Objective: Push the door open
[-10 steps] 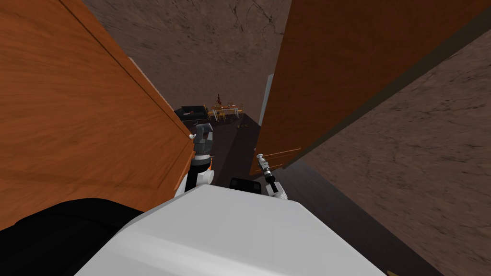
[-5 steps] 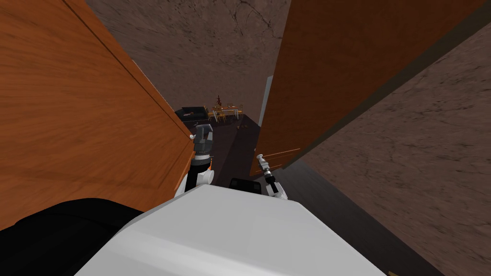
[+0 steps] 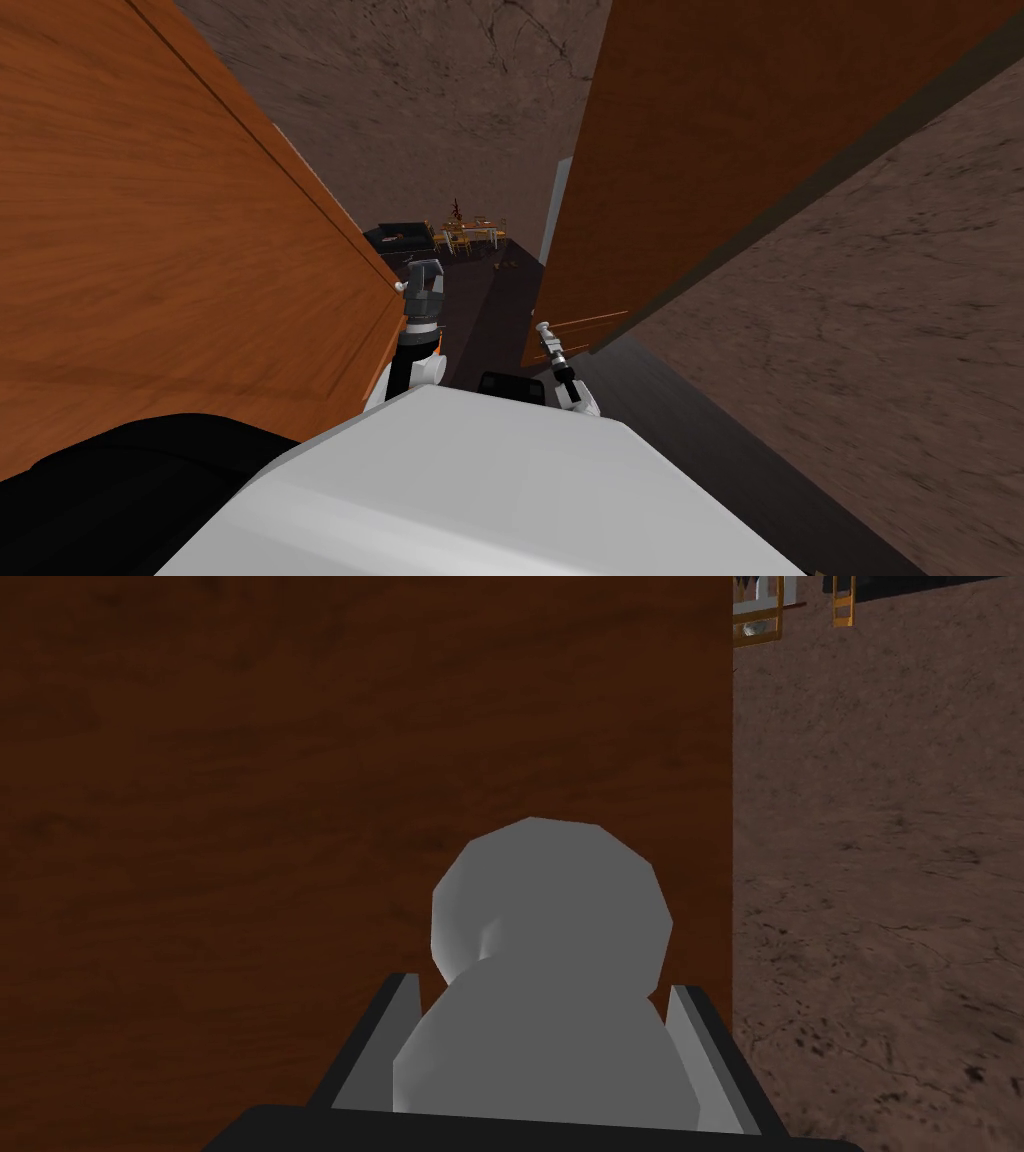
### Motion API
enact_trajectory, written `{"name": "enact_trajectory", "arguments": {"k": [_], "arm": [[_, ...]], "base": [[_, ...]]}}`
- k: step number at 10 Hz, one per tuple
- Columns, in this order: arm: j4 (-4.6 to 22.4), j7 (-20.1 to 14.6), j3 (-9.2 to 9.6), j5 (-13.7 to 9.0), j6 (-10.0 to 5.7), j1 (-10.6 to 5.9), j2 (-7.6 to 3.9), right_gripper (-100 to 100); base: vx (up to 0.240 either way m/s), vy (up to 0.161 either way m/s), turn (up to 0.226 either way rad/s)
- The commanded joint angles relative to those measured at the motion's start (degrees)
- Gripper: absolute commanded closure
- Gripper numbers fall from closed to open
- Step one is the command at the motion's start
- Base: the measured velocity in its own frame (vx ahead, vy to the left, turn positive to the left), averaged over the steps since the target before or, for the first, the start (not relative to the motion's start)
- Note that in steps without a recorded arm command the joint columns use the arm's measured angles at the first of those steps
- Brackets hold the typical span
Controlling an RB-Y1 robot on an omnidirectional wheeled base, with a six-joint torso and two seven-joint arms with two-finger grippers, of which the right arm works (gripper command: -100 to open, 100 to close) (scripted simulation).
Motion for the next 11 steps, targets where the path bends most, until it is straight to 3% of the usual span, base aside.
{"name": "enact_trajectory", "arguments": {"k": [1, 11], "arm": [[0.07, -2.56, 0.23, -1.13, -0.09, -0.45, -0.17, 100], [1.34, -15.8, 2.15, -6.92, -0.16, -1.59, -1.25, 100]], "base": [[0.033, 0.015, -0.003], [0.035, 0.02, -0.003]]}}
